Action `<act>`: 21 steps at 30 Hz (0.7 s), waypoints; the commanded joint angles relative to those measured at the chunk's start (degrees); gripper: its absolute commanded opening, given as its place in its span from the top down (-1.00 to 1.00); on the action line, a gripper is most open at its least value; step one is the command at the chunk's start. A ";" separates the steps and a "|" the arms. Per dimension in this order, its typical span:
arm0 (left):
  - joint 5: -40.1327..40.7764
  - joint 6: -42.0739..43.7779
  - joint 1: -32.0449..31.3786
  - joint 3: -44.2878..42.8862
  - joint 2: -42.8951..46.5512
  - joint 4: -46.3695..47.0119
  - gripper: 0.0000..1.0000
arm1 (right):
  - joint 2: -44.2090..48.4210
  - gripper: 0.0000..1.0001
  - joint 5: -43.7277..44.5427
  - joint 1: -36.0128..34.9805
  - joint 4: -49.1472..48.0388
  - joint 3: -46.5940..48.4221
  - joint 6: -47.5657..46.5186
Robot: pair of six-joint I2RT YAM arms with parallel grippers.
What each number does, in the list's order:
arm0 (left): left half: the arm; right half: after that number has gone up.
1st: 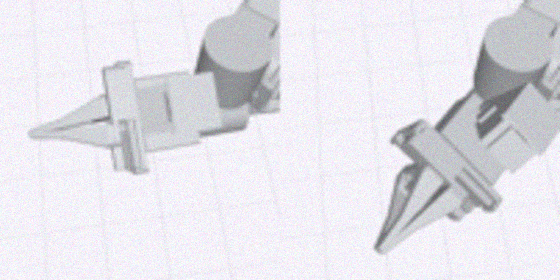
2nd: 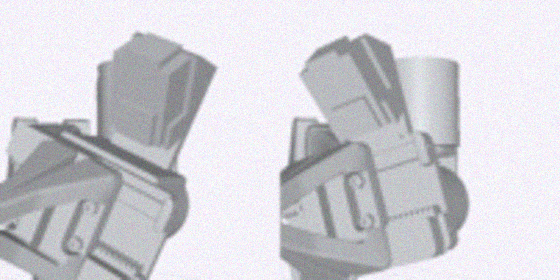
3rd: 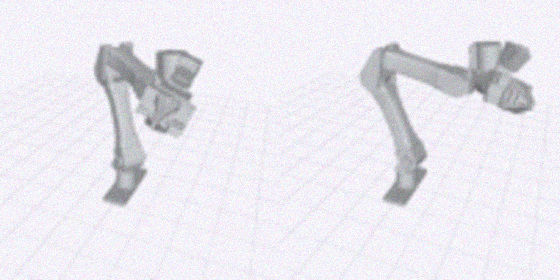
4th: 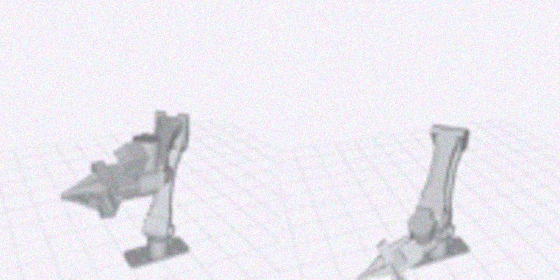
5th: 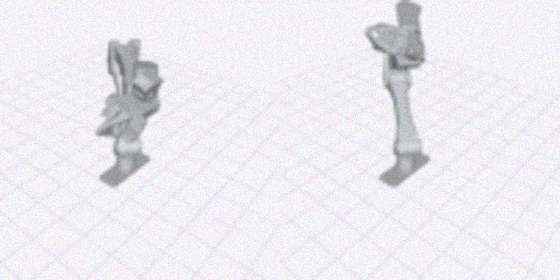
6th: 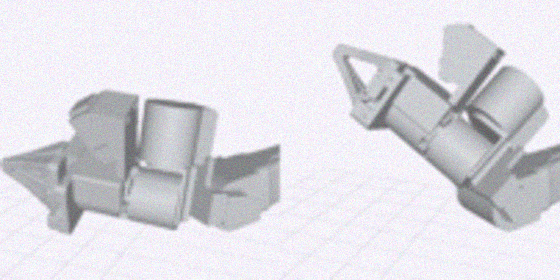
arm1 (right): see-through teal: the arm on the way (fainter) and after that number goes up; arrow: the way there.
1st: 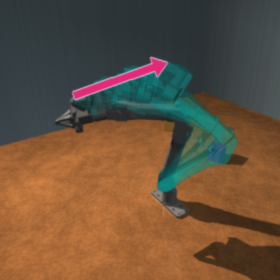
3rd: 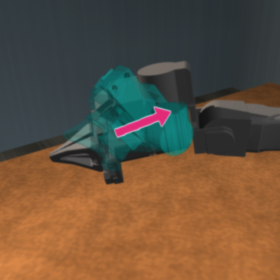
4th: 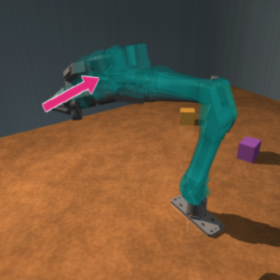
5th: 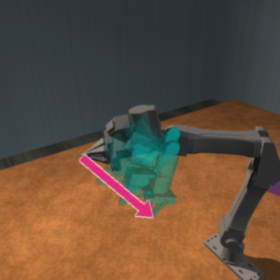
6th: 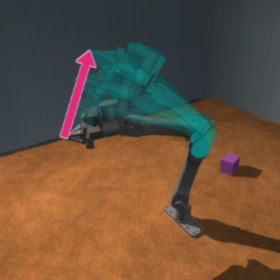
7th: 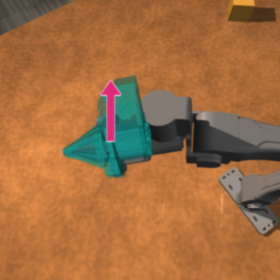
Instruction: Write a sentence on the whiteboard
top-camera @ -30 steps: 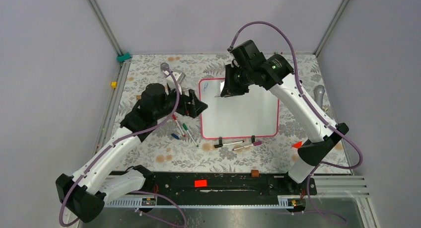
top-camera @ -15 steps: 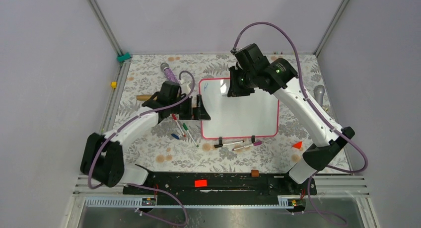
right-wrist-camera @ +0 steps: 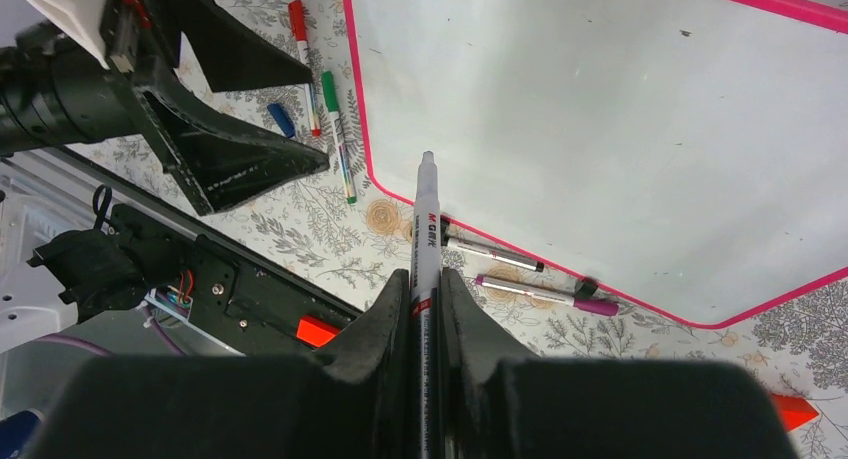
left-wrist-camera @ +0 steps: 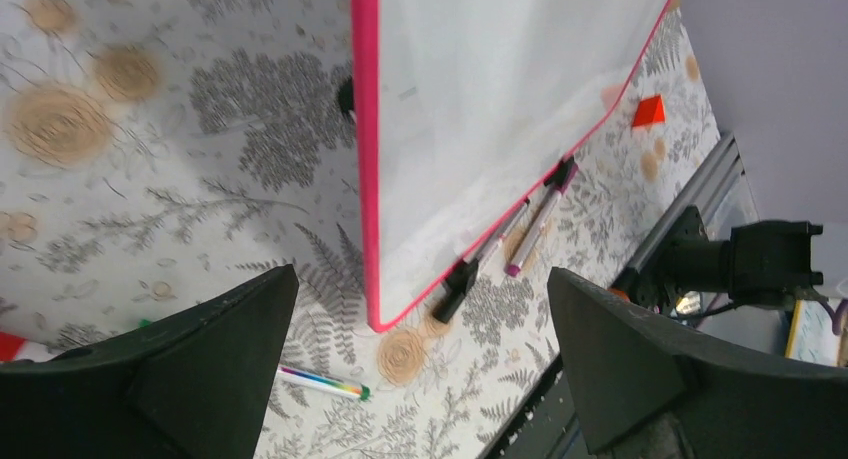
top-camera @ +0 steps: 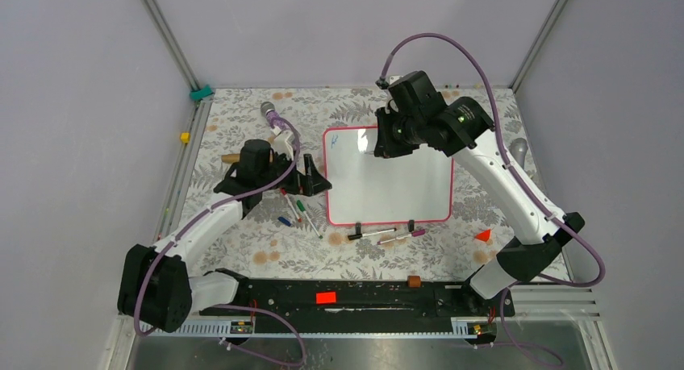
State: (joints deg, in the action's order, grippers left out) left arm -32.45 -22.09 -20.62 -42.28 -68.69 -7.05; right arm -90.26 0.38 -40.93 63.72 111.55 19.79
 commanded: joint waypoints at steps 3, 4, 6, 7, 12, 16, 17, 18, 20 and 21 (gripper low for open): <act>-6.79 2.50 3.37 0.92 -0.30 8.64 -0.98 | -1.14 1.00 -0.22 0.20 -2.28 0.16 0.39; -7.99 2.51 3.61 0.74 -1.20 9.26 -0.97 | -1.43 1.00 -0.47 0.18 -2.58 0.26 0.72; -9.47 3.05 3.77 -0.50 -2.68 9.06 -0.91 | -2.21 1.00 -1.80 0.23 -2.87 0.77 1.05; -9.93 3.54 3.89 -1.28 -3.60 8.29 -0.88 | -2.82 1.00 -1.79 0.22 -3.01 1.39 1.16; -11.30 8.73 3.99 -5.70 -6.93 2.90 -0.88 | -5.39 1.00 -1.76 0.02 -3.05 3.92 1.32; -9.08 12.34 4.00 -7.39 -8.18 0.34 -0.89 | -6.95 1.00 -1.39 -0.32 -3.05 5.98 1.97; -8.82 12.75 3.97 -7.54 -8.71 0.57 -0.87 | -7.19 1.00 -1.28 -0.40 -3.05 6.37 2.08; -8.98 12.92 3.94 -7.74 -9.47 0.88 -0.84 | -7.33 1.00 -1.31 -0.39 -3.07 6.74 2.17; -10.08 12.90 4.01 -8.31 -11.62 1.83 -0.78 | -7.30 1.00 -0.91 -0.56 -3.01 6.83 2.16; -11.00 12.73 3.96 -8.73 -12.84 2.33 -0.78 | -7.22 1.00 -0.76 -0.68 -3.05 6.76 2.09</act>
State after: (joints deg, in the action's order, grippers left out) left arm -40.62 -12.08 -16.91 -48.16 -78.15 -6.63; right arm -97.78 -0.71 -40.99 62.13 115.37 21.30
